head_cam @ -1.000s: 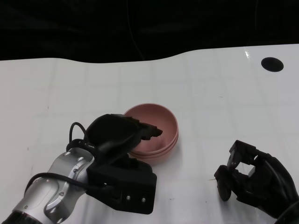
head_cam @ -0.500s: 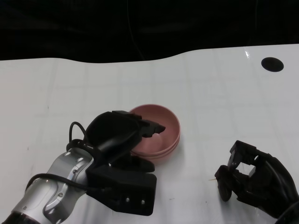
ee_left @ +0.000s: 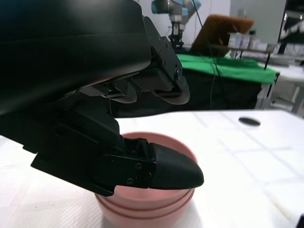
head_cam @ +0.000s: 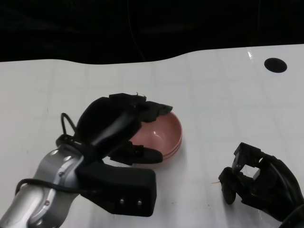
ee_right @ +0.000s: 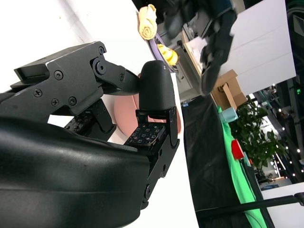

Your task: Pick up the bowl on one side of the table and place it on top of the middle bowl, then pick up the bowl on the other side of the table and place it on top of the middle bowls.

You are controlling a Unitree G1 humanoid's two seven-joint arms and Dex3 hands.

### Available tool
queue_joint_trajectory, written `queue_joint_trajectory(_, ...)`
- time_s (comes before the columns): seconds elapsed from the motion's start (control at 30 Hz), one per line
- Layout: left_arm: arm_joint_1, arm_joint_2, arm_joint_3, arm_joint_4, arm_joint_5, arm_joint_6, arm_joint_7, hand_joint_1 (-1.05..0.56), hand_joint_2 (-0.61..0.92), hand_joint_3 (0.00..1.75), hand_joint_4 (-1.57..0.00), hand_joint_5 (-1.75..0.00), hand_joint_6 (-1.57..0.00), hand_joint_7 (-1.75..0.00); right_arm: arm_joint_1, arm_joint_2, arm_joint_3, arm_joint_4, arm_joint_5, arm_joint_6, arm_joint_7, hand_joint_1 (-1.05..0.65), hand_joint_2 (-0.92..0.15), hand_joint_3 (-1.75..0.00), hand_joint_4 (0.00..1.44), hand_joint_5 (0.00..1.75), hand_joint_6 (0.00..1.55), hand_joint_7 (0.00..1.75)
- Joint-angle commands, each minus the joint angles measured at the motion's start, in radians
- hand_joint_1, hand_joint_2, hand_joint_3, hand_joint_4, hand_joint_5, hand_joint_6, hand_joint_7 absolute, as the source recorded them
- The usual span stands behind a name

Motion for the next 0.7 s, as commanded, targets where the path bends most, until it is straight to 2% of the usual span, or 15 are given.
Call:
queue_joint_trajectory(0.03,0.059,0.008,0.09,-0.106,-0.11,0.033,-0.042,-1.02,0.92,0.48,-0.56,-0.04,-0.59,-0.01,-0.003,-0.017,-0.012,-0.003,0.003,-0.005,0.001,-0.14,-0.64,-0.83,0.89,1.75,0.8,1.44)
queue_joint_trajectory(0.1,0.086,0.002,0.135,-0.159,-0.189,0.063,-0.08,-1.01,0.92,0.49,-0.56,-0.04,-0.59,-0.01,-0.004,-0.018,-0.012,-0.004,0.0,-0.003,-0.003,-0.13,-0.63,-0.84,0.9,1.75,0.81,1.44)
queue_joint_trajectory(0.23,0.143,-0.021,0.277,-0.28,-0.498,0.178,-0.199,-0.8,0.92,0.36,-0.61,-0.05,-0.6,-0.01,-0.006,-0.019,-0.014,-0.005,0.003,0.001,-0.005,-0.12,-0.61,-0.87,0.91,1.75,0.81,1.44)
queue_joint_trajectory(0.43,0.233,-0.043,0.518,-0.308,-1.014,0.31,-0.345,-0.39,0.92,0.19,-0.73,-0.1,-0.7,-0.04,-0.008,-0.024,-0.018,-0.004,0.003,0.001,-0.004,-0.12,-0.61,-0.87,0.91,1.75,0.8,1.45)
queue_joint_trajectory(0.53,0.272,-0.062,0.569,-0.299,-1.145,0.348,-0.354,-0.28,0.92,0.18,-0.8,-0.15,-0.75,-0.07,-0.008,-0.025,-0.02,-0.005,0.01,0.01,-0.003,-0.11,-0.62,-0.88,0.91,1.75,0.8,1.46)
queue_joint_trajectory(0.6,0.296,-0.08,0.59,-0.296,-1.212,0.37,-0.347,-0.27,0.92,0.19,-0.81,-0.16,-0.76,-0.07,-0.008,-0.028,-0.021,-0.006,0.009,0.011,-0.002,-0.11,-0.62,-0.88,0.91,1.75,0.8,1.46)
queue_joint_trajectory(0.63,0.313,-0.096,0.604,-0.293,-1.254,0.383,-0.342,-0.19,0.88,0.33,-0.83,-0.26,-0.81,-0.09,-0.008,-0.03,-0.021,-0.006,0.008,0.01,-0.001,-0.11,-0.61,-0.88,0.91,1.75,0.8,1.46)
queue_joint_trajectory(0.67,0.324,-0.105,0.613,-0.292,-1.283,0.393,-0.338,-0.13,0.73,0.65,-0.73,-0.54,-0.84,-0.1,-0.008,-0.031,-0.021,-0.006,0.008,0.01,0.0,-0.12,-0.61,-0.88,0.9,1.75,0.8,1.46)
queue_joint_trajectory(0.7,0.33,-0.109,0.617,-0.292,-1.301,0.398,-0.335,-0.12,0.66,0.79,-0.67,-0.69,-0.85,-0.1,-0.008,-0.032,-0.02,-0.006,0.008,0.009,0.0,-0.12,-0.61,-0.88,0.9,1.75,0.79,1.46)
